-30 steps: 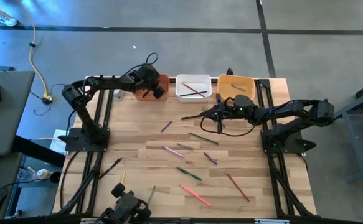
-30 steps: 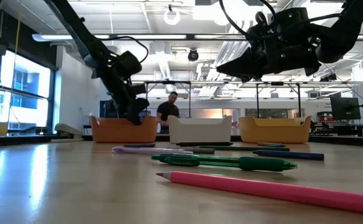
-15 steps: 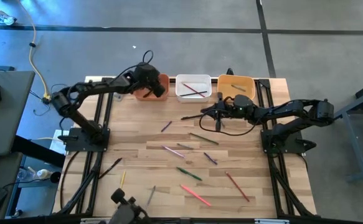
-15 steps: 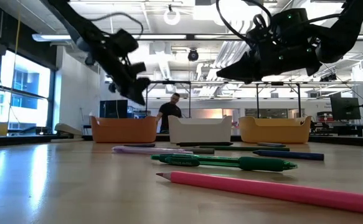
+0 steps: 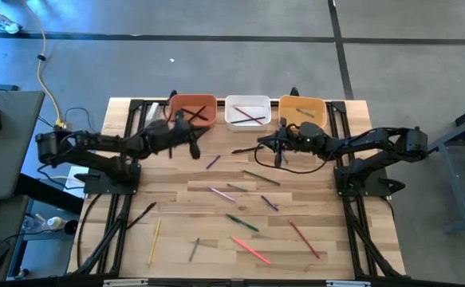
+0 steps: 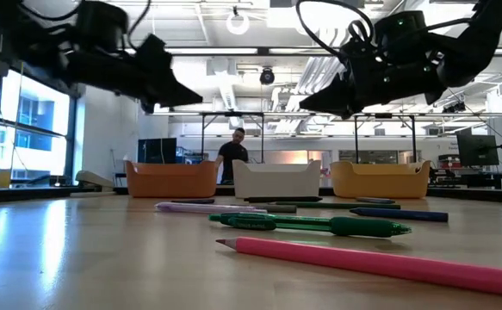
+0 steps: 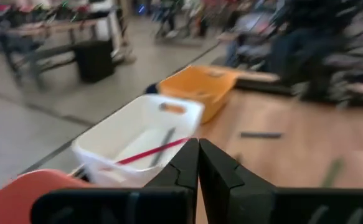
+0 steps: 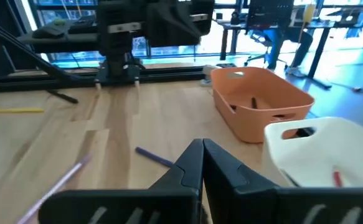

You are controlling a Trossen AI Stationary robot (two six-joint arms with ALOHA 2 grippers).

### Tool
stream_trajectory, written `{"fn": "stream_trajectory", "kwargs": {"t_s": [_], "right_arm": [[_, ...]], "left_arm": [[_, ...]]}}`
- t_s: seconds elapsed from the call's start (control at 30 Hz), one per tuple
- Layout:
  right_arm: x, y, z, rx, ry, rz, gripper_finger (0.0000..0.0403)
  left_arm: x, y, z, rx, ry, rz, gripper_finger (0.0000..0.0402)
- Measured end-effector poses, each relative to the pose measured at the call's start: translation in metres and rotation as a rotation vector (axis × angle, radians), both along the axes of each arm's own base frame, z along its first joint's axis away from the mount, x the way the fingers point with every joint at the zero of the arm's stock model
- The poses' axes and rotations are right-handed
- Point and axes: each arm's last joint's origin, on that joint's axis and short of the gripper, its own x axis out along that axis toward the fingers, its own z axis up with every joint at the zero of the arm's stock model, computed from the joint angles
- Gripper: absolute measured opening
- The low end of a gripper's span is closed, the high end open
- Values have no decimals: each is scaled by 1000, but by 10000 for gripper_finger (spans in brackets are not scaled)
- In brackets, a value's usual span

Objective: Sort crayons/erasers/pens/pencils in bins
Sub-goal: Put the center gray crayon into the yellow bin

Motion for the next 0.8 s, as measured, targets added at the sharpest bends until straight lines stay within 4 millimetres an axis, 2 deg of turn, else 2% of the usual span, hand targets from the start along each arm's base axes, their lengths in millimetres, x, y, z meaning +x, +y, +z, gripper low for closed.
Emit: {"fn": "stream_trajectory", "kwargs": {"t_s": [0.2,0.37,0.53,0.7,0.8], "right_arm": [[4,22,-12,103,111,-60,0],[6,53,-25,208,299,-131,0],[10,87,-20,298,495,-179,0],[16,109,-7,364,543,-197,0],[27,117,-3,380,536,-181,3]], "left_arm": [[-11,-32,-16,10,-136,-115,1],[-20,-43,-18,46,-222,-184,1],[-23,-44,-19,48,-244,-207,1],[-23,-44,-19,48,-244,-203,0],[-23,-44,-19,48,-244,-201,0]]}}
